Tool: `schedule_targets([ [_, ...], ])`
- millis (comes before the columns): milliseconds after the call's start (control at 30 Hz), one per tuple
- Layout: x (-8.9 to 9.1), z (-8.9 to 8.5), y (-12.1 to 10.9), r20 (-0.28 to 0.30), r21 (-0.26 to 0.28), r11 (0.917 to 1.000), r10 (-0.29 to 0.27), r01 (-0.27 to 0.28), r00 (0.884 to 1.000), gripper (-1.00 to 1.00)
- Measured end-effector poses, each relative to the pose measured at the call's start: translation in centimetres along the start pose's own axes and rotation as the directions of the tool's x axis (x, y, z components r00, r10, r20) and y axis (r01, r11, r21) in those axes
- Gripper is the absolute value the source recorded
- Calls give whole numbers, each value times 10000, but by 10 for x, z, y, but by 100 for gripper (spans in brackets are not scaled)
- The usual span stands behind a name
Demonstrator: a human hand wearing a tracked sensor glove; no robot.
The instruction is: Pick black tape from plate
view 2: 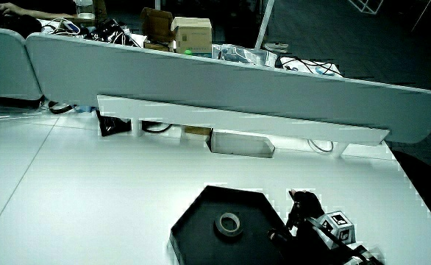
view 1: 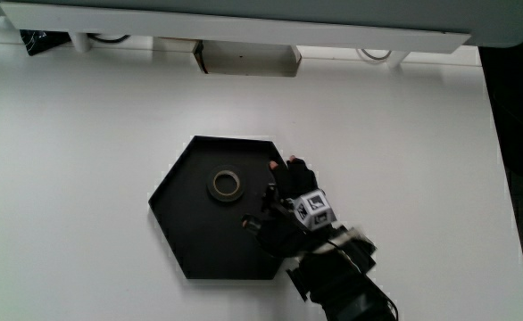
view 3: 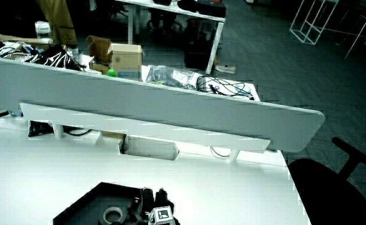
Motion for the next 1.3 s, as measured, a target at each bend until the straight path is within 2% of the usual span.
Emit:
schedule_targets([
  [100,-8,0,14,298,-494,9984,275,-260,9992,0],
  [133,-10,3,18,356,-838,9957,437,-406,9984,0],
  [167,-11,-2,25,259,-1290,9898,650,-611,9975,0],
  [200,-11,0,27,435,-1220,9913,544,-488,9976,0],
  [233,-13,-2,32,560,-1685,9847,539,-438,9970,0],
  [300,-16,-1,38,811,-2009,9785,641,-467,9946,0],
  [333,-17,-2,41,797,-2272,9722,766,-567,9939,0],
  [400,-16,-7,48,925,-2954,9540,827,-520,9923,0],
  [433,-15,-7,49,1031,-2954,9544,778,-441,9916,0],
  [467,-14,-7,51,1053,-3075,9507,755,-398,9916,0],
  [500,-15,-3,50,1180,-2895,9564,760,-389,9901,0],
  [533,-14,-6,54,1198,-3142,9485,818,-404,9894,0],
  [667,-17,-2,58,1610,-3331,9421,968,-383,9822,21],
  [700,-18,-4,61,1788,-3688,9292,981,-258,9790,26],
  [733,-18,-4,62,1849,-3886,9208,1144,-343,9761,32],
  [767,-19,-3,61,1942,-3751,9264,1135,-331,9744,37],
  [867,-20,-7,64,2082,-4032,9148,1181,-248,9709,53],
  [900,-20,-5,63,2220,-3846,9229,1137,-202,9684,58],
  [933,-21,-8,65,2047,-4063,9128,1354,-417,9694,63],
  [967,-22,-6,64,2264,-4074,9128,1307,-281,9652,68],
  [1000,-24,-8,65,2285,-4003,9154,1443,-422,9628,74],
  [1033,-25,-8,64,2642,-3993,9166,1349,-190,9550,79],
  [1067,-26,-7,64,2559,-3962,9173,1513,-391,9548,84],
  [1100,-26,-6,64,2747,-4040,9147,1326,-108,9523,89],
  [1167,-26,-6,64,2982,-3843,9232,1207,33,9468,100],
  [1233,-25,-6,63,3138,-3270,9449,952,134,9447,100],
  [1267,-24,-5,62,3007,-3165,9485,903,100,9494,100],
  [1300,-23,-8,63,3043,-3169,9484,930,87,9480,100],
])
